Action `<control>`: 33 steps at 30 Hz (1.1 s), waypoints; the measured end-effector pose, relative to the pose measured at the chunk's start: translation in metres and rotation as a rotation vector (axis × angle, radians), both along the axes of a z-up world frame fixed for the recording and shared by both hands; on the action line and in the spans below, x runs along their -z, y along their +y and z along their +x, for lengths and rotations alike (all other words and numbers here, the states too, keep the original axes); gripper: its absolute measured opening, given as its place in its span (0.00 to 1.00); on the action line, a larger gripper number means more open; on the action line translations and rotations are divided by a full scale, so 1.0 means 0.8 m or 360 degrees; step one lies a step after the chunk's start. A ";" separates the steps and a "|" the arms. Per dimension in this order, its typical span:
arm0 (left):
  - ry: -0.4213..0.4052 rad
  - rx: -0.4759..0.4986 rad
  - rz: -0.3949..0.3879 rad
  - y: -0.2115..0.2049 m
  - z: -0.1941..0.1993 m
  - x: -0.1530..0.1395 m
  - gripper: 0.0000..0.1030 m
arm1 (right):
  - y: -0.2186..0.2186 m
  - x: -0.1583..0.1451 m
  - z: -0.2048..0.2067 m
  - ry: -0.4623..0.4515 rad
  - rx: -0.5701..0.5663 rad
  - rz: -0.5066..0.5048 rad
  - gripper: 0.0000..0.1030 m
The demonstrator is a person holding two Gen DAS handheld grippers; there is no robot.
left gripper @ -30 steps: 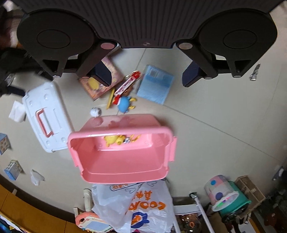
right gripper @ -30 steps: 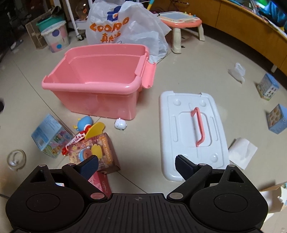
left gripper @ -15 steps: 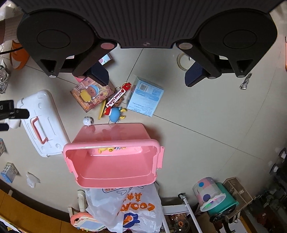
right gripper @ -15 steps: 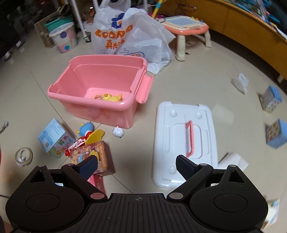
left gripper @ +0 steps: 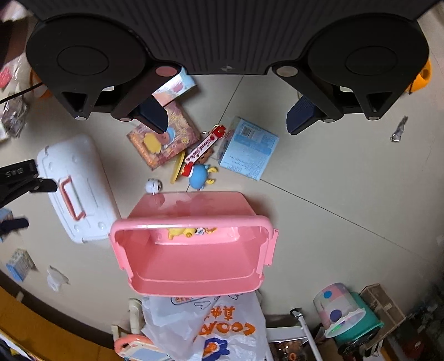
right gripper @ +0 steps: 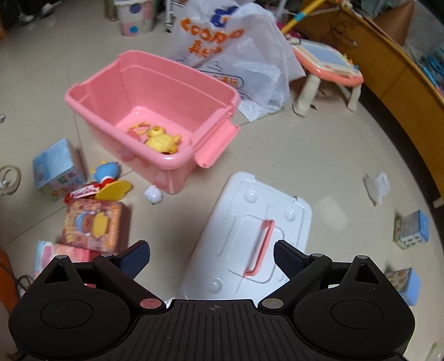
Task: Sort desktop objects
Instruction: 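Raise the left gripper from the bin while moving the right gripper toward the white lid, then lower the right gripper onto the pink handle of the white lid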
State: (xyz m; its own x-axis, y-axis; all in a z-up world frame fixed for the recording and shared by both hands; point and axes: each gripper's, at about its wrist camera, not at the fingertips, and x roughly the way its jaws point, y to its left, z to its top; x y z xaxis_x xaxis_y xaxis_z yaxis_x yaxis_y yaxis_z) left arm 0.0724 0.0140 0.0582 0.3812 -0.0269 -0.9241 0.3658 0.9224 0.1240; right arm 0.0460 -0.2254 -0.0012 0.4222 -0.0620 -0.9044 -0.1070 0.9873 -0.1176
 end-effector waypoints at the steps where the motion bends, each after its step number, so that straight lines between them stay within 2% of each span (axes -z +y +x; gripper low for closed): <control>1: 0.0002 -0.0014 -0.0020 -0.002 0.001 -0.004 0.92 | -0.006 0.005 0.005 0.0015 0.0030 0.0025 0.92; 6: 0.0017 -0.0009 -0.0124 -0.017 -0.003 -0.027 0.92 | -0.033 0.032 0.023 0.0086 0.0173 0.0120 0.91; 13: 0.0001 0.0026 -0.0151 -0.028 -0.016 -0.047 0.92 | -0.083 0.039 0.039 0.0063 0.0284 0.0085 0.91; 18: 0.0023 -0.0038 -0.0146 -0.023 -0.015 -0.044 0.92 | -0.134 0.041 0.044 0.0032 0.0435 0.0120 0.91; 25: 0.0035 -0.0114 -0.0061 -0.020 -0.005 -0.029 0.92 | -0.136 0.075 0.055 0.0102 0.0351 0.0124 0.91; 33: 0.0100 -0.0125 -0.0070 -0.029 0.003 -0.019 0.92 | -0.136 0.121 0.078 0.0177 0.0402 0.0138 0.81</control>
State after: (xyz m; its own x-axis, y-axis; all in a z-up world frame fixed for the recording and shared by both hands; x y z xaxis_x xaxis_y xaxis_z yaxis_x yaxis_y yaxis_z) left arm 0.0748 -0.0093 0.0735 0.3249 -0.0402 -0.9449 0.2976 0.9527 0.0619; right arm 0.1084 -0.3343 -0.0983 0.3010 -0.0730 -0.9508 0.1362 0.9901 -0.0330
